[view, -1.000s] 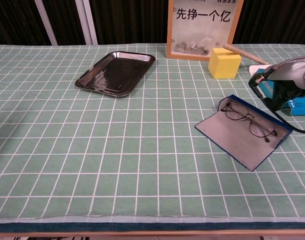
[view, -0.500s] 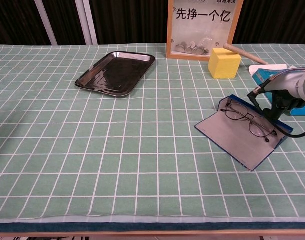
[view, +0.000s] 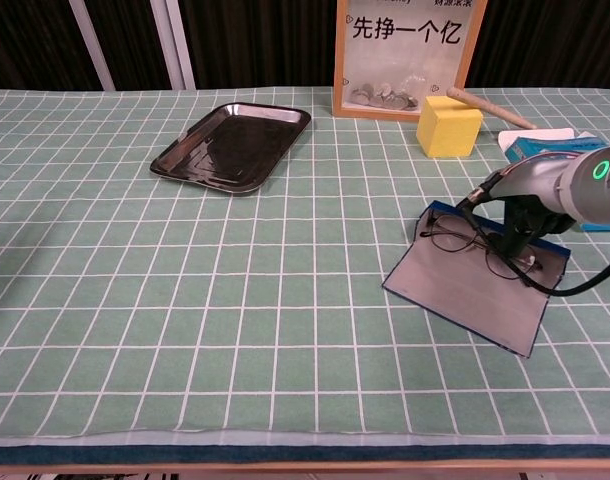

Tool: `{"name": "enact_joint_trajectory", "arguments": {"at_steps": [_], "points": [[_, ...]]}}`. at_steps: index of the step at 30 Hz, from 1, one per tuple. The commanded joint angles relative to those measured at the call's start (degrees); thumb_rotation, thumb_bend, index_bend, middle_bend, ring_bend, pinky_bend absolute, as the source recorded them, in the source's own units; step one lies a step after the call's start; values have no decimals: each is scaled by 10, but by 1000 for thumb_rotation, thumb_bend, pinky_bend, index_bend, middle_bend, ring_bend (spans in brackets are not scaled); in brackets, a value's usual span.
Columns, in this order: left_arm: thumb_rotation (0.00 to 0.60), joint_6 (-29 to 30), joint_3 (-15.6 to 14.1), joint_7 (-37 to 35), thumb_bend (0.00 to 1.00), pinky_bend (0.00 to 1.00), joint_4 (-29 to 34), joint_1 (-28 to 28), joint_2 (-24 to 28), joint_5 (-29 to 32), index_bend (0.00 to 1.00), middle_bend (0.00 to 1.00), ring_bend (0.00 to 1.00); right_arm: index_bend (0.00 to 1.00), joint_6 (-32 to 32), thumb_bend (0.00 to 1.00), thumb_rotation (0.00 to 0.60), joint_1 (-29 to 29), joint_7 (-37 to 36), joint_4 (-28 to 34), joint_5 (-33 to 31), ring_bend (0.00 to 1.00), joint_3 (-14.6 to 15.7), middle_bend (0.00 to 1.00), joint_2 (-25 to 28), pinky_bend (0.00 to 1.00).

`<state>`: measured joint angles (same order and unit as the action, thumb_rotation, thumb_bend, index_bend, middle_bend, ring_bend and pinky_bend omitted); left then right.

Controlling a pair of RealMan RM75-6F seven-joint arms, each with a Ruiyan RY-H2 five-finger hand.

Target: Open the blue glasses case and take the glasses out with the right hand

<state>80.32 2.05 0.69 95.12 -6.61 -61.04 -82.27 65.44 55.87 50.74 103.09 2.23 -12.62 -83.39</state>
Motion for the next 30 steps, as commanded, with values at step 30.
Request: {"name": "enact_joint_trajectory", "arguments": {"at_steps": [30], "points": [[600, -1, 1, 1, 68, 0, -3, -1, -1, 2, 0, 0, 0, 157, 18, 472, 600, 14, -31, 79, 54, 981, 22, 978, -9, 1000]]}}
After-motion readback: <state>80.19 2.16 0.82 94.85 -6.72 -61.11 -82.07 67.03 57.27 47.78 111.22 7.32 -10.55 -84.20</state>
